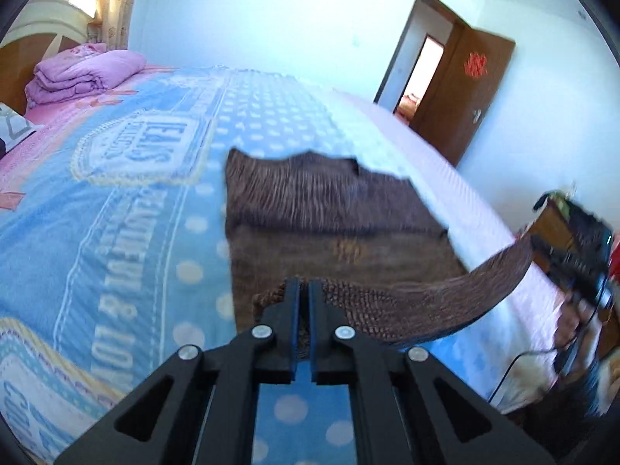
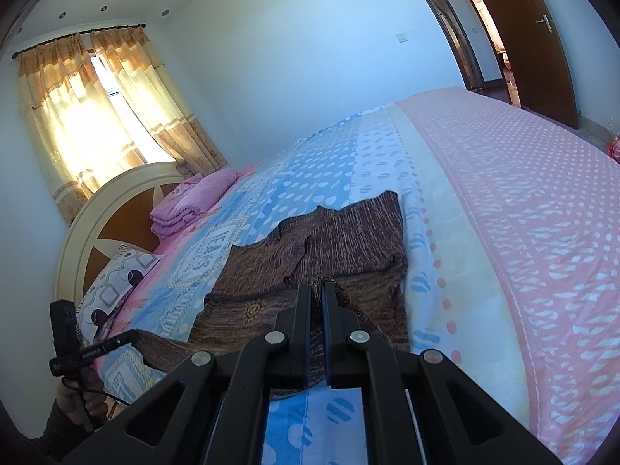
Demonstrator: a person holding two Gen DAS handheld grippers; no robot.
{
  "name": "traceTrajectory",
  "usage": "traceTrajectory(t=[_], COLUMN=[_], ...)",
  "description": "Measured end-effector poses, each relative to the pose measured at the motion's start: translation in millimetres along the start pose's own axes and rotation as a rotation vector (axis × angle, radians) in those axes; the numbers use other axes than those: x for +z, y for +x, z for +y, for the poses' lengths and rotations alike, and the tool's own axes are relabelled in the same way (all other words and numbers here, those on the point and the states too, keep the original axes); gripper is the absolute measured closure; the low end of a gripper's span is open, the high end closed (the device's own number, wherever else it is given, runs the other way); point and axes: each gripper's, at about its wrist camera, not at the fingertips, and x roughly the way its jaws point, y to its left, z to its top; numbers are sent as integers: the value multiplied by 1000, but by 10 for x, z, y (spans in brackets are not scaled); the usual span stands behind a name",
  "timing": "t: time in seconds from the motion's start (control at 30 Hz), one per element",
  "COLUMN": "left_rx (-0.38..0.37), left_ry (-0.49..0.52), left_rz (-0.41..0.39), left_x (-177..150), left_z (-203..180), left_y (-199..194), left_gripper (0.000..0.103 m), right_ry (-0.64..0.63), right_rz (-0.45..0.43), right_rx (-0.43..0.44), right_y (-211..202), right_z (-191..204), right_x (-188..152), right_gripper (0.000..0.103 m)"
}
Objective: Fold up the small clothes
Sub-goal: 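Lift the hem with both grippers and fold it toward the collar, then open both grippers and pull them back from the folded hem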
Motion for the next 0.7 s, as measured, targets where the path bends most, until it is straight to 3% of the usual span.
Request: traceTrajectory(t=[0.43, 0.7], left_rx=[16, 58], left_ry=[-20, -7], left_rz=[-78, -29], left_x=[923, 1409], left_z=[110, 233], left_y=[373, 1146], left_gripper=[99, 99], right_ry=[-54, -2], right_rz=[-27, 36], right_rx=[-5, -100], right_y=[615, 1421], right_z=[121, -261], right_x=[828, 1140], right_gripper=[99, 99])
